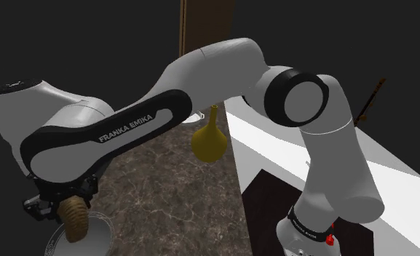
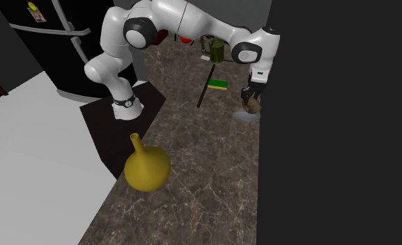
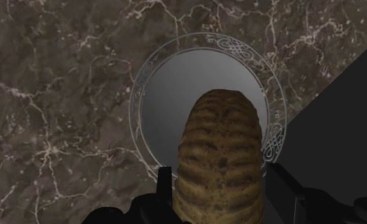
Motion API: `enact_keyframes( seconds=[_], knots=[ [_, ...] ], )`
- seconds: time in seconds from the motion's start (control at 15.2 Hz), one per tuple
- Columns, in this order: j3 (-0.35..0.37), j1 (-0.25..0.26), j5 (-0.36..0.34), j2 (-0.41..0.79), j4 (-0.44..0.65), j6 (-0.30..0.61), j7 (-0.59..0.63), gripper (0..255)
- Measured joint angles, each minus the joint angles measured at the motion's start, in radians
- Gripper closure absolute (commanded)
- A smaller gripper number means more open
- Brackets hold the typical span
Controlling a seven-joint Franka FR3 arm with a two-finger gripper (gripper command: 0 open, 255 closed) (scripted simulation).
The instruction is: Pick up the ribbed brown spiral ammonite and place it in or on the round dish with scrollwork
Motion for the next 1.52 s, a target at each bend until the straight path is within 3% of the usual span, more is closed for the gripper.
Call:
enact_keyframes(
  seconds=[0.59, 0.99, 1.06, 1.52],
  knots=[
    [-0.013, 0.006, -0.019, 0.054, -0.032, 0.084, 0.01, 255],
    [-0.014, 0.005, -0.02, 0.054, -0.043, 0.095, 0.011, 255],
    [-0.014, 0.005, -0.02, 0.054, -0.043, 0.095, 0.011, 0],
    [-0.012, 0.006, -0.017, 0.047, -0.037, 0.083, 0.011, 0]
  ],
)
